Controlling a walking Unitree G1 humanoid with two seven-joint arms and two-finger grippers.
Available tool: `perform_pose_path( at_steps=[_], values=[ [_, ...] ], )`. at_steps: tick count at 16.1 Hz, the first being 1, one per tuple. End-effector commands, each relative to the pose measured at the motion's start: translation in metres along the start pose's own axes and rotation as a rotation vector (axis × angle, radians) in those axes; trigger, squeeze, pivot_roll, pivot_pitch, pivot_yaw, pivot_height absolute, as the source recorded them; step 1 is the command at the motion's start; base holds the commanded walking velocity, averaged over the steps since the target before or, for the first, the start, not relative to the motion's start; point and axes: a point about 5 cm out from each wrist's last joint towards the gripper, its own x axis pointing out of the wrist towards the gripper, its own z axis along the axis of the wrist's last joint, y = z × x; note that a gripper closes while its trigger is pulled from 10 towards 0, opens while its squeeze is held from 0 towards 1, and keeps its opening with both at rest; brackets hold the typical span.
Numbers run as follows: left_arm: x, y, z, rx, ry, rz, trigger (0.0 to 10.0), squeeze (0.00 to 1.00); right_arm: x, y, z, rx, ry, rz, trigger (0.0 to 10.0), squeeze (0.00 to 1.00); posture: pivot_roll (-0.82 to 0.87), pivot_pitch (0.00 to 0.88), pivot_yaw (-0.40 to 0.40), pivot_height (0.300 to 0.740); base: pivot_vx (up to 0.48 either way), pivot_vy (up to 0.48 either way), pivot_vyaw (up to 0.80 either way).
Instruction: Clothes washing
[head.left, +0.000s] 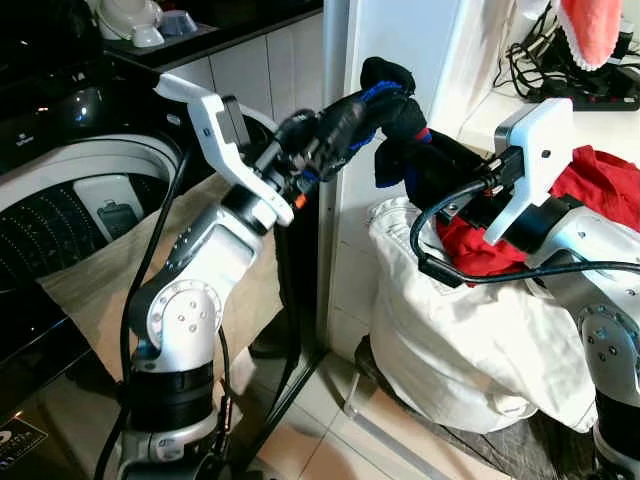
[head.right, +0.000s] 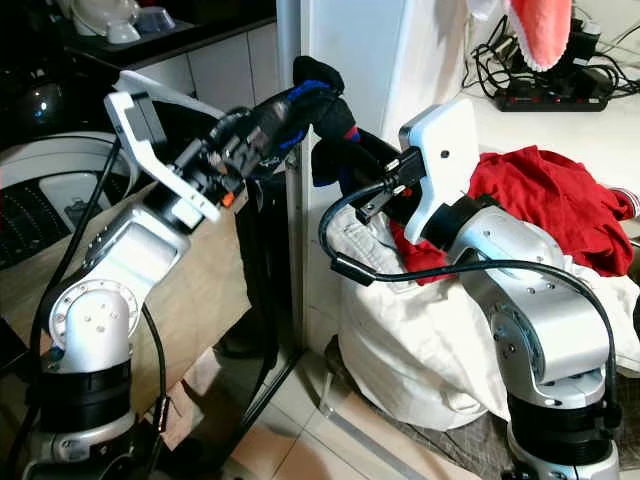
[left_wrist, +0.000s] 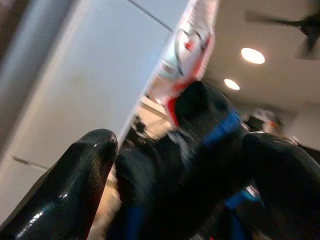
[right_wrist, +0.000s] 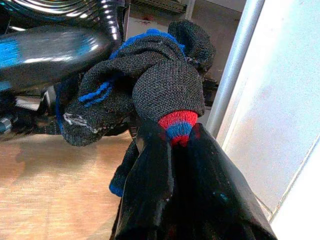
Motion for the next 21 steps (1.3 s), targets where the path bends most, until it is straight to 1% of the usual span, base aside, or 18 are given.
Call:
perform_pose_path(
  at_steps=[1,3,5,6,7,10,13,18,21],
  values=[
    [-0.002,-0.006,-0.002,-0.012,0.023,-0.053,10.0,0.0,-0.002,-0.004,0.005,-0.023,-0.021,-0.019,0.0,0.0,-0.07,0.0,0.026,0.74,0.0,0.0,0.0],
    [-0.005,-0.012,-0.01,-0.037,0.072,-0.106,10.0,0.0,-0.002,-0.003,0.006,-0.024,-0.024,-0.02,0.0,0.0,-0.07,0.0,0.033,0.74,0.0,0.0,0.0],
    [-0.007,-0.013,-0.015,-0.037,0.104,-0.124,10.0,0.0,-0.003,-0.003,0.006,-0.023,-0.026,-0.026,0.0,0.0,-0.07,0.0,0.038,0.74,0.0,0.0,0.0],
    [-0.007,-0.013,-0.015,-0.036,0.106,-0.126,10.0,0.0,-0.003,-0.003,0.006,-0.022,-0.026,-0.027,0.0,0.0,-0.07,0.0,0.038,0.74,0.0,0.0,0.0],
    [-0.006,-0.009,-0.015,-0.032,0.11,-0.1,0.0,0.0,-0.004,-0.003,0.006,-0.02,-0.03,-0.029,0.0,0.0,-0.07,0.0,0.042,0.74,0.0,0.0,0.0],
    [-0.006,-0.007,-0.012,-0.048,0.099,-0.101,0.0,0.0,-0.004,-0.002,0.007,-0.021,-0.032,-0.033,0.0,0.0,-0.07,0.0,0.044,0.74,0.0,0.0,0.0],
    [-0.006,-0.01,-0.012,-0.061,0.103,-0.128,0.0,0.0,-0.004,-0.002,0.006,-0.019,-0.025,-0.031,0.0,0.0,-0.07,0.0,0.04,0.74,0.0,0.0,0.0],
    [-0.007,-0.007,-0.013,-0.067,0.118,-0.113,0.0,0.0,-0.003,-0.001,0.006,-0.016,-0.025,-0.025,0.0,0.0,-0.07,0.0,0.037,0.74,0.0,0.0,0.0],
    [-0.006,-0.005,-0.011,-0.054,0.1,-0.1,0.0,0.0,-0.002,-0.001,0.005,-0.011,-0.026,-0.026,0.0,0.0,-0.07,0.0,0.035,0.74,0.0,0.0,0.0]
  ],
)
